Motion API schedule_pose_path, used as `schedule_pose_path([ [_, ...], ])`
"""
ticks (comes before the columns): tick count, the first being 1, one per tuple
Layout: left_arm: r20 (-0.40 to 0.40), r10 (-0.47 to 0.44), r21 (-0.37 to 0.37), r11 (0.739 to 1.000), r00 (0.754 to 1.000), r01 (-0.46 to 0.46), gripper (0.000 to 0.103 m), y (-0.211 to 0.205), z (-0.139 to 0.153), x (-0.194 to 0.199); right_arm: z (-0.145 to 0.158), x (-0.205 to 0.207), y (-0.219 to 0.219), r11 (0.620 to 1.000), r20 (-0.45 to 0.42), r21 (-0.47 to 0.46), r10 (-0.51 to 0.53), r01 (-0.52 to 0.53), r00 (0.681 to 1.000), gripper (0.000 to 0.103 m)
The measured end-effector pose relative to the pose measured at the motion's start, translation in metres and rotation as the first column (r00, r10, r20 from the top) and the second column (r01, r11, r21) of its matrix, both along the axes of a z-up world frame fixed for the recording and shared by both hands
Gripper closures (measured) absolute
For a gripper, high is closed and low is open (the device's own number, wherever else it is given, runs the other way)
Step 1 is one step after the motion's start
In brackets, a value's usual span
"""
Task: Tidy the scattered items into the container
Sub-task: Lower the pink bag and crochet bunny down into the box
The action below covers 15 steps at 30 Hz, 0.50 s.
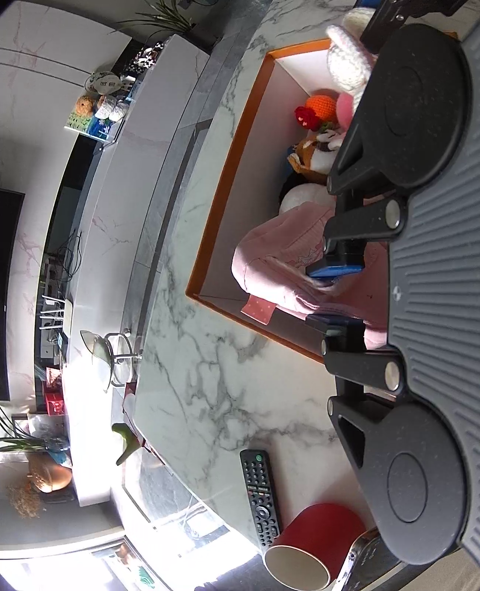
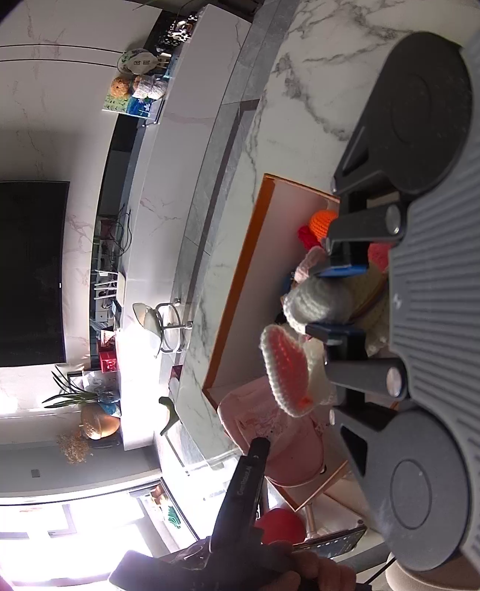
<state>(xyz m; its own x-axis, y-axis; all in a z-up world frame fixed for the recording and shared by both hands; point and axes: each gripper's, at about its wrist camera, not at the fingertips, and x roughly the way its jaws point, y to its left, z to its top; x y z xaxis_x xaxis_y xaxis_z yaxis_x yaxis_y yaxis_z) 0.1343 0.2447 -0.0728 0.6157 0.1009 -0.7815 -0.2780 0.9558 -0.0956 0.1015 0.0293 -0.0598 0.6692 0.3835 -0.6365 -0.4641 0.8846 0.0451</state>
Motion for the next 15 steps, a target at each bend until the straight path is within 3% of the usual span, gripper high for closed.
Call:
schedule_pose_path([
  [7, 0.035, 0.101, 0.019, 0.995, 0.994, -0.102, 0.079, 0.003, -0.005, 0.012, -0.009, 0.009, 0.0, 1.0, -0.03, 0.009, 0.007, -0.007, 1.0, 0.076],
  [10, 0.085, 0.098, 0.088, 0.991, 0.992, -0.105, 0.078, -0.008, 0.002, 0.01, -0.01, 0.01, 0.001, 1.0, -0.035, 0.01, 0.012, -0.012, 0.999, 0.076],
  [15, 0.091, 0.068, 0.222, 0.971, 0.993, -0.087, 0.078, -0.028, -0.002, 0.018, -0.012, 0.013, 0.002, 1.0, -0.043, 0.015, 0.018, -0.017, 0.999, 0.076],
])
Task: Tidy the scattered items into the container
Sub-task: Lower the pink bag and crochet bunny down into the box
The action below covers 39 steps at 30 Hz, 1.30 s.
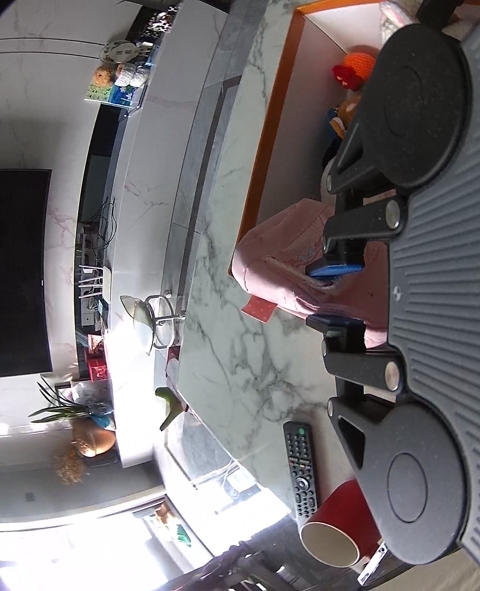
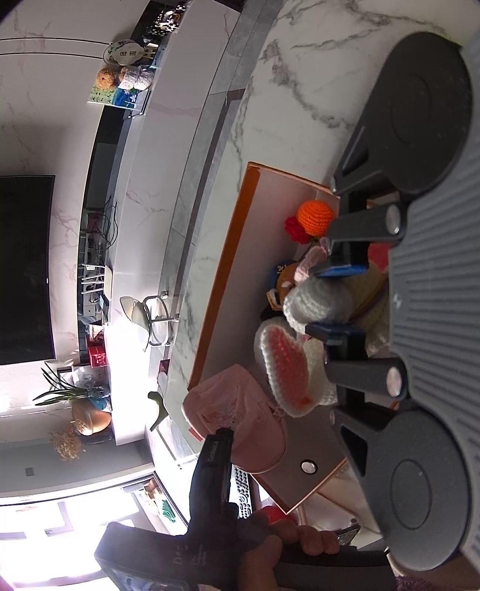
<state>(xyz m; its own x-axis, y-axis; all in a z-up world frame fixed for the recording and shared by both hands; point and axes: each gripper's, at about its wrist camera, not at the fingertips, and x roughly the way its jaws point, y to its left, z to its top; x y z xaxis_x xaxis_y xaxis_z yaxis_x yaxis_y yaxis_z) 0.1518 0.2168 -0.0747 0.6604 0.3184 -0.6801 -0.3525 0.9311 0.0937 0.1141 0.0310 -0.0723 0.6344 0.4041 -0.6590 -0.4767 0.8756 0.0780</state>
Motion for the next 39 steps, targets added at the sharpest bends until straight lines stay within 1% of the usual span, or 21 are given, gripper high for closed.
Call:
schedule_pose_path([
  [1, -0.002, -0.001, 0.026, 1.0, 1.0, 0.001, 0.078, -0.004, -0.002, 0.002, 0.0, 0.0, 0.0, 1.0, -0.001, 0.001, 0.002, -0.002, 1.0, 0.076],
  [3, -0.012, 0.004, 0.05, 0.999, 1.0, -0.004, 0.078, -0.009, -0.007, 0.007, -0.001, -0.001, 0.0, 1.0, -0.003, 0.003, 0.004, -0.004, 1.0, 0.076],
  [7, -0.049, 0.026, 0.06, 0.998, 0.998, -0.023, 0.077, -0.013, -0.014, 0.018, 0.0, -0.001, -0.001, 1.0, -0.004, 0.001, 0.003, -0.003, 1.0, 0.076],
  [11, -0.087, 0.023, 0.065, 0.998, 0.996, -0.018, 0.076, -0.013, -0.019, 0.024, -0.003, 0.002, -0.001, 1.0, -0.01, 0.001, -0.006, 0.006, 1.0, 0.076],
  [14, -0.125, 0.016, 0.058, 0.998, 0.992, -0.009, 0.074, -0.011, -0.024, 0.024, -0.005, 0.004, 0.003, 1.0, -0.016, -0.001, -0.007, 0.007, 1.0, 0.076],
  [17, -0.155, 0.009, 0.034, 0.999, 0.988, -0.004, 0.072, -0.007, -0.028, 0.022, -0.008, 0.005, 0.009, 1.0, -0.03, -0.003, 0.0, 0.0, 1.0, 0.076],
  [23, -0.201, -0.012, 0.006, 1.0, 0.98, 0.014, 0.066, -0.002, -0.036, 0.018, -0.014, 0.009, 0.019, 1.0, -0.054, -0.004, 0.011, -0.011, 0.998, 0.076],
  [25, -0.213, -0.02, -0.009, 1.0, 0.977, 0.019, 0.061, -0.001, -0.037, 0.017, -0.015, 0.009, 0.021, 1.0, -0.055, -0.007, 0.014, -0.014, 0.998, 0.076],
  [27, -0.208, -0.041, -0.033, 0.999, 0.977, 0.035, 0.046, 0.0, -0.035, 0.014, -0.014, 0.01, 0.023, 1.0, -0.057, -0.006, 0.016, -0.016, 0.998, 0.076],
  [29, -0.197, -0.048, -0.044, 0.998, 0.979, 0.041, 0.04, 0.0, -0.031, 0.01, -0.013, 0.011, 0.023, 1.0, -0.062, 0.004, 0.017, -0.017, 0.998, 0.076],
  [31, -0.185, -0.052, -0.052, 0.998, 0.981, 0.043, 0.039, -0.001, -0.027, 0.006, -0.013, 0.012, 0.024, 1.0, -0.072, 0.015, 0.023, -0.022, 0.997, 0.076],
  [33, -0.173, -0.054, -0.061, 0.997, 0.983, 0.044, 0.035, 0.0, -0.023, 0.001, -0.013, 0.013, 0.027, 0.999, -0.087, 0.023, 0.033, -0.031, 0.996, 0.076],
  [39, -0.139, -0.063, -0.088, 0.995, 0.988, 0.051, 0.034, 0.004, -0.009, -0.011, -0.02, 0.019, 0.034, 0.998, -0.136, 0.042, 0.06, -0.055, 0.989, 0.076],
])
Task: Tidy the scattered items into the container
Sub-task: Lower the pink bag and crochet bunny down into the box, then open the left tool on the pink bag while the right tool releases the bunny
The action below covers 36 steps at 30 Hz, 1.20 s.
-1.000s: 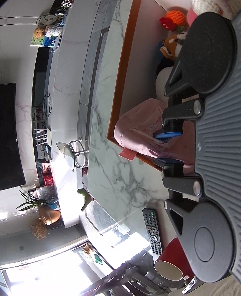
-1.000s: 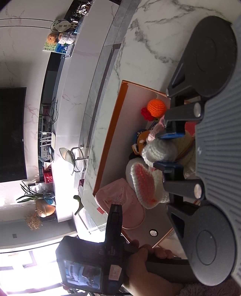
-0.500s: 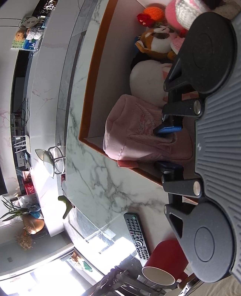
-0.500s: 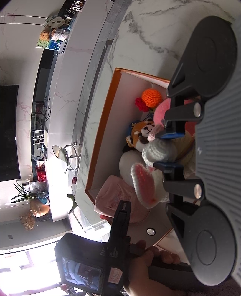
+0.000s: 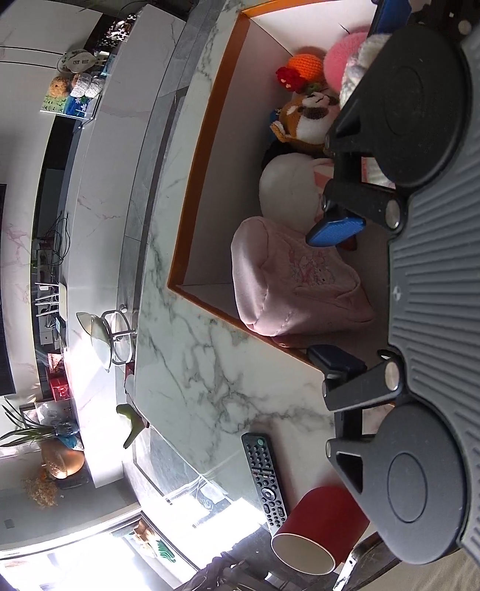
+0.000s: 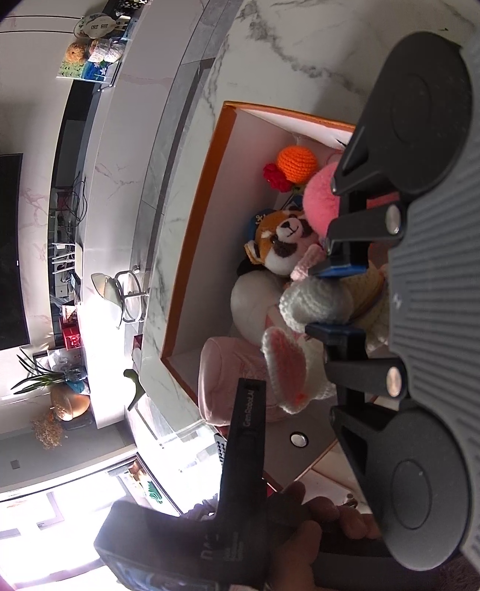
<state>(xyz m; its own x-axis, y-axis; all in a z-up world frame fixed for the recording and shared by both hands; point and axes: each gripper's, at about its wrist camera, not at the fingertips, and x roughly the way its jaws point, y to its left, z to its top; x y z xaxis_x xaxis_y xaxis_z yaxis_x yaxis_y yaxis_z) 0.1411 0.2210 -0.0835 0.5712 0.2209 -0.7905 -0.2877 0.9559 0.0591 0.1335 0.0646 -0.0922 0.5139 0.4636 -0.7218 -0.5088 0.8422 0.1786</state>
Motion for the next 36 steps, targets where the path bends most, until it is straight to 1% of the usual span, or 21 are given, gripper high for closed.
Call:
schedule_pose_path([
  [4, 0.022, -0.002, -0.021, 1.0, 1.0, 0.003, 0.034, 0.004, 0.008, -0.006, -0.002, 0.009, 0.003, 0.999, -0.069, 0.036, 0.004, -0.001, 0.998, 0.076],
  [7, 0.041, 0.003, -0.031, 1.0, 0.999, -0.002, 0.034, 0.007, 0.014, -0.01, 0.001, 0.012, 0.007, 0.998, -0.1, 0.061, 0.014, -0.008, 0.995, 0.076],
  [11, 0.063, 0.003, -0.05, 0.999, 0.998, 0.0, 0.033, 0.013, 0.023, -0.014, 0.007, 0.011, 0.01, 0.993, -0.145, 0.116, 0.039, -0.022, 0.989, 0.076],
  [14, 0.077, 0.006, -0.069, 0.998, 0.997, -0.001, 0.033, 0.018, 0.028, -0.016, 0.009, 0.008, 0.018, 0.994, -0.127, 0.098, 0.065, -0.052, 0.99, 0.076],
  [19, 0.074, 0.012, -0.07, 0.998, 0.997, -0.007, 0.033, 0.021, 0.026, -0.017, -0.01, 0.017, 0.027, 0.995, -0.204, 0.061, 0.085, -0.074, 0.975, 0.076],
  [25, 0.066, 0.009, -0.069, 0.998, 0.998, -0.004, 0.033, 0.022, 0.024, -0.019, -0.034, 0.023, 0.04, 0.994, -0.251, 0.004, 0.105, -0.107, 0.962, 0.076],
  [31, 0.054, -0.002, -0.067, 0.998, 0.999, 0.006, 0.033, 0.018, 0.021, -0.021, -0.04, 0.024, 0.046, 0.992, -0.245, -0.028, 0.109, -0.119, 0.963, 0.076],
  [36, 0.044, -0.023, -0.061, 0.998, 0.999, 0.025, 0.033, 0.008, 0.021, -0.022, -0.041, 0.022, 0.042, 0.996, -0.256, -0.027, 0.081, -0.091, 0.963, 0.073],
])
